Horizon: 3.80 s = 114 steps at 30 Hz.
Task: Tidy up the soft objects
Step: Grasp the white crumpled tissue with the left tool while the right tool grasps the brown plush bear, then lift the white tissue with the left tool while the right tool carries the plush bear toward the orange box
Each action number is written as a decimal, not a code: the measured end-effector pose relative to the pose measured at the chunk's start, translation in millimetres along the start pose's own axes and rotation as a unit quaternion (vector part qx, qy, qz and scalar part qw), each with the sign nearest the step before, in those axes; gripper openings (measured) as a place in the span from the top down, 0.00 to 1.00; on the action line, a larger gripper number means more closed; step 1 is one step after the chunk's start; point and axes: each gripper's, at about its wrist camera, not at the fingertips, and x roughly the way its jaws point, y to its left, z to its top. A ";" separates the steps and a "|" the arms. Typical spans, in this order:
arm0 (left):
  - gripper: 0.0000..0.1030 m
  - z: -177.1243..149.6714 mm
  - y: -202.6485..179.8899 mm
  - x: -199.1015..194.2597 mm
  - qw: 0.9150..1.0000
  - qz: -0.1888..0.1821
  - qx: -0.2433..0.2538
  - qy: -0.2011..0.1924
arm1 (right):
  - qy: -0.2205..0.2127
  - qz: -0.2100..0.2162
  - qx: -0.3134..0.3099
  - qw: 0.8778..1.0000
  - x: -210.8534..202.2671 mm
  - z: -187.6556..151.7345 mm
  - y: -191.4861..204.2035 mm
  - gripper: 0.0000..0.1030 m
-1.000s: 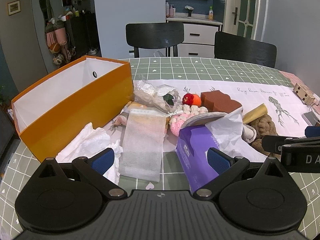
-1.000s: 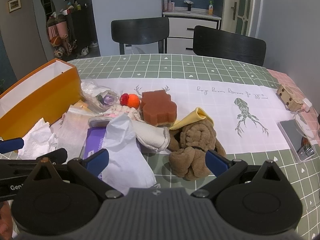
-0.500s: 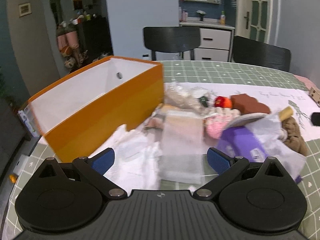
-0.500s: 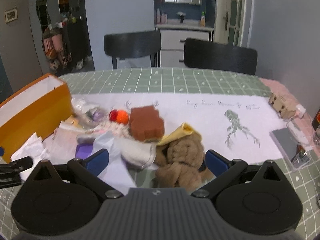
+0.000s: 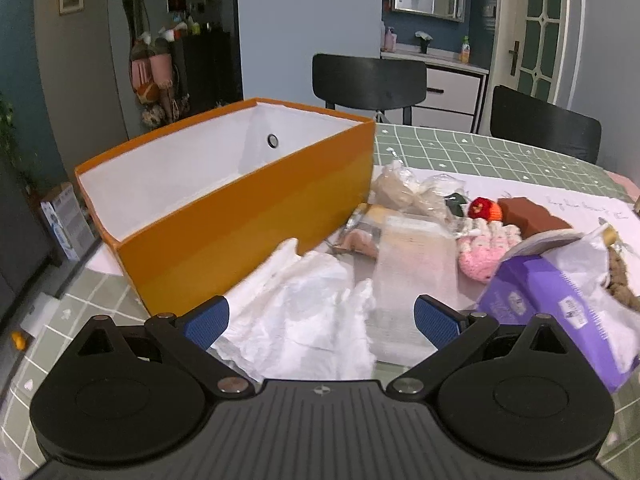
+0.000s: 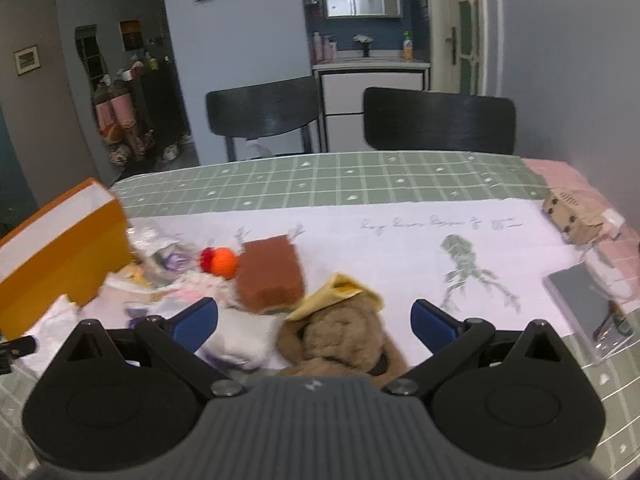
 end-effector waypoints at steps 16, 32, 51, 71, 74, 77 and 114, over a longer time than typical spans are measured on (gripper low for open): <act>0.00 -11.3 30.1 22.1 0.999 -0.033 0.016 0.009 | 0.102 -0.006 0.003 0.995 64.5 -25.9 -23.4 0.03; 0.21 -6.1 15.0 39.6 0.987 -0.035 0.156 -0.024 | 0.097 -0.002 0.000 0.995 94.7 -39.6 -11.8 0.17; 0.43 -17.5 15.6 78.2 0.984 -0.061 0.159 0.052 | 0.113 0.004 0.019 0.993 115.0 -47.1 -21.4 0.34; 0.94 -2.3 23.3 35.4 0.986 -0.071 0.154 -0.003 | 0.082 0.002 0.039 0.996 74.9 -22.9 -30.9 0.51; 0.94 2.6 19.0 26.3 0.984 -0.078 0.157 -0.015 | 0.075 0.003 0.038 0.996 69.9 -20.2 -31.4 0.51; 0.94 8.9 16.8 15.8 0.984 -0.084 0.157 -0.029 | 0.064 0.003 0.034 0.997 62.9 -16.9 -30.8 0.52; 0.32 -16.6 5.6 5.3 0.980 -0.087 0.178 -0.028 | -0.012 0.035 -0.005 0.999 6.5 -0.8 -16.6 0.52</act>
